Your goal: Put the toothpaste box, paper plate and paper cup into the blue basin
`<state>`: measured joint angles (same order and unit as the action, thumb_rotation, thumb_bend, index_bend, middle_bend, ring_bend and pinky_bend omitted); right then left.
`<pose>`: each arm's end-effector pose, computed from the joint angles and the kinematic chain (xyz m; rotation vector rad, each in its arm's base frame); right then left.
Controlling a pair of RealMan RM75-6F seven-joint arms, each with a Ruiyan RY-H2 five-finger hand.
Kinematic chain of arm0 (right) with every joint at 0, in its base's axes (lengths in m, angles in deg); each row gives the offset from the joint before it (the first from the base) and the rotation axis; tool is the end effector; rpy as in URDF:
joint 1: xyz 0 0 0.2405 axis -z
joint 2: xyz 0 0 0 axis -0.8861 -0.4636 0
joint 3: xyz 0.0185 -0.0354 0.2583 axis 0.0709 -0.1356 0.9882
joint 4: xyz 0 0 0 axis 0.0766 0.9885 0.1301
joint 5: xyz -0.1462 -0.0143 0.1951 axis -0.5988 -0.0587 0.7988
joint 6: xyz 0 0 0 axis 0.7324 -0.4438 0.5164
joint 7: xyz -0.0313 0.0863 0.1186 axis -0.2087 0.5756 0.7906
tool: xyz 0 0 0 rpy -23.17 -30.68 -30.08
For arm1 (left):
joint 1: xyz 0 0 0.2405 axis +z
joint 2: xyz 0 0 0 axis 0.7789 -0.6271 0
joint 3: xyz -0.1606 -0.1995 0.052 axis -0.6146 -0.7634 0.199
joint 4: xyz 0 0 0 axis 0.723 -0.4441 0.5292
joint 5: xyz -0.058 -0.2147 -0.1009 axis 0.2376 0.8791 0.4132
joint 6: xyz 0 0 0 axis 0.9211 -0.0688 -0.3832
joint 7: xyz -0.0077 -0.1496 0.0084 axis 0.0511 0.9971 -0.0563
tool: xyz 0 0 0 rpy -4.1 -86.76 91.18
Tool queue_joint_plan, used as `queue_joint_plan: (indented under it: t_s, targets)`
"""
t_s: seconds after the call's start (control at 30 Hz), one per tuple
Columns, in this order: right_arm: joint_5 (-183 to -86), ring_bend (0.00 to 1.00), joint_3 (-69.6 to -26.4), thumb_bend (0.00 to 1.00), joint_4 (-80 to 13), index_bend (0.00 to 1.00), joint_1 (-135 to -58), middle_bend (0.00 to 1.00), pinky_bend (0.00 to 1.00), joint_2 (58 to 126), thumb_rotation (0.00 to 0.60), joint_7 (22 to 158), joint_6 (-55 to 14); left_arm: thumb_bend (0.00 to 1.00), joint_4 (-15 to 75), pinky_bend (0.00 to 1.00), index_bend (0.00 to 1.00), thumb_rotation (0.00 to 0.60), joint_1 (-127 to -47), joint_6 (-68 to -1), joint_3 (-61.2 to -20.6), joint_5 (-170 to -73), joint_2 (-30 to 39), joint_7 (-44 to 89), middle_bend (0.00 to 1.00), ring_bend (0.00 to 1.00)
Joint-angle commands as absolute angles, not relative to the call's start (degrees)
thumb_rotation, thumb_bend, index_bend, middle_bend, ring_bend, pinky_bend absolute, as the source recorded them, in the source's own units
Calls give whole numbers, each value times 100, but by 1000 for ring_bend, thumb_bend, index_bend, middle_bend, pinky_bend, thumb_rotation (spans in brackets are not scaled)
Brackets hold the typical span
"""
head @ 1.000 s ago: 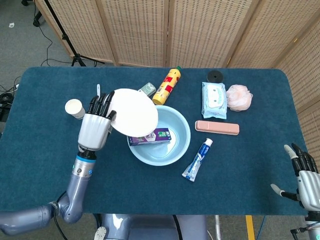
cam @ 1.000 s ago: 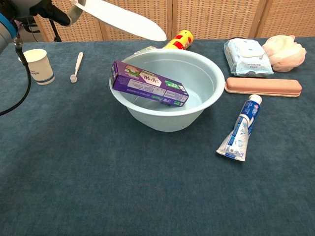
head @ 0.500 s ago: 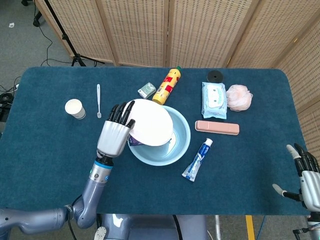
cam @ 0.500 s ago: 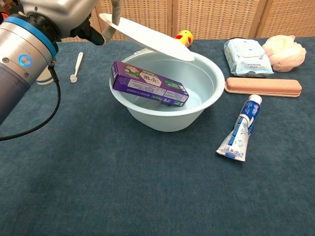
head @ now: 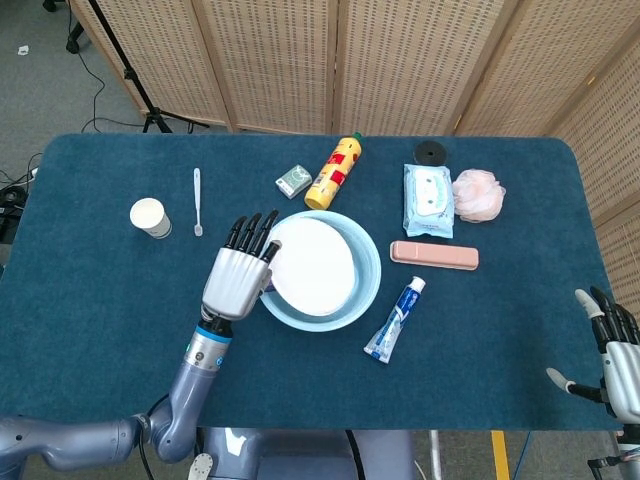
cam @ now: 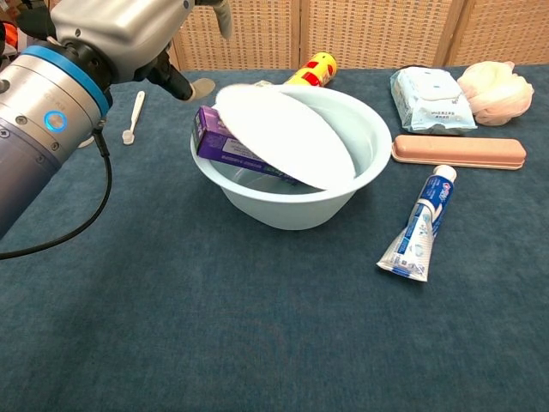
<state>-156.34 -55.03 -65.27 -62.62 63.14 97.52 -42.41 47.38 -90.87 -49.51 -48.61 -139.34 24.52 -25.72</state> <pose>-0.3041 -0.1640 0.1646 1.2329 -1.1028 1.0236 -0.0418 0.3125 -0.0404 -1.5933 -0.4195 -1.1689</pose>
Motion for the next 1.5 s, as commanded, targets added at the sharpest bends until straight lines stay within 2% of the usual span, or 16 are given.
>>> queue_joint_plan:
  t_s: [0.03,0.23,0.53,1.0,1.17,1.27,1.33,1.4,1.5]
  targets:
    - [-15637,0,-5503,131,-6525,0,-6260,0,0,6315,600,9754,-4243,222,4760,196,345,600,-9080,-4952,-4850,-13928,2437,-2568,118,151]
    - [-15633,0,-5501,131,-6515,0,-6261,0,0,6312,600,9767,-4237,215,4894,196,339,600,-9018,-4992,-4831,-13900,2339,-2542,115,151]
    - [-15637,0,-5509,131,-6510,0,-6268,0,0,6328,600,9708,-4218,215,5368,196,339,600,-8669,-5119,-4674,-13888,1725,-2217,113,152]
    - [-15669,0,-5547,131,-6564,0,-6288,0,0,6396,600,9448,-4177,215,6129,196,338,600,-8226,-4650,-4574,-12944,267,-2014,84,152]
    - [-15664,0,-5546,131,-6578,0,-6302,0,0,6414,600,9385,-4160,215,5996,196,332,600,-8253,-4483,-4623,-12682,-170,-2143,67,152]
    - [-15686,0,-5559,131,-6581,0,-6298,0,0,6436,600,9329,-4168,214,5836,196,249,600,-8298,-4203,-4712,-12202,-426,-2130,23,147]
    - [-15687,0,-5557,131,-6585,0,-6300,0,0,6452,600,9298,-4174,213,5833,196,91,600,-8354,-3972,-4802,-11795,-575,-2066,1,140]
    - [-15680,0,-5553,131,-6580,0,-6302,0,0,6468,600,9278,-4175,213,5774,196,7,600,-8388,-3897,-4834,-11612,-629,-2024,0,139]
    - [-15665,0,-5553,131,-6573,0,-6307,0,0,6487,600,9248,-4163,206,5462,189,0,600,-8447,-3812,-4759,-11527,-654,-2061,0,125]
